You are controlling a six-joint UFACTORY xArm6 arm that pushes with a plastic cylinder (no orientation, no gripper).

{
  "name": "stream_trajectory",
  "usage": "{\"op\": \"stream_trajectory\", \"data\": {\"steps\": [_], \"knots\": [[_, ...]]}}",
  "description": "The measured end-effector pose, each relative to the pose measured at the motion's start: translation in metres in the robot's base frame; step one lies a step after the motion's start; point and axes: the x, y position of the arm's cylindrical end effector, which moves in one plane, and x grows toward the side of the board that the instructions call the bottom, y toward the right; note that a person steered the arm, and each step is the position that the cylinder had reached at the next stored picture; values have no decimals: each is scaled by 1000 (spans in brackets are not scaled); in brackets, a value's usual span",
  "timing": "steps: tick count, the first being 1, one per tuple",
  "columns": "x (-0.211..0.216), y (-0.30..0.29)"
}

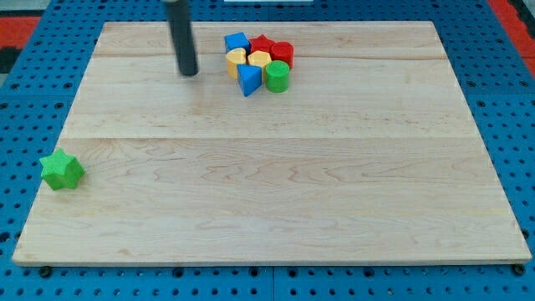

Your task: Push the green star towards the center of the board

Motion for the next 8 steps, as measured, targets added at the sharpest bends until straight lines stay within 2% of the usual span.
{"op": "stream_trajectory", "data": {"steps": [1,2,3,4,6,7,8], "knots": [[75,-93],[90,-155],[148,-155],[145,-150],[237,-97],[205,-73],[168,-76]]}}
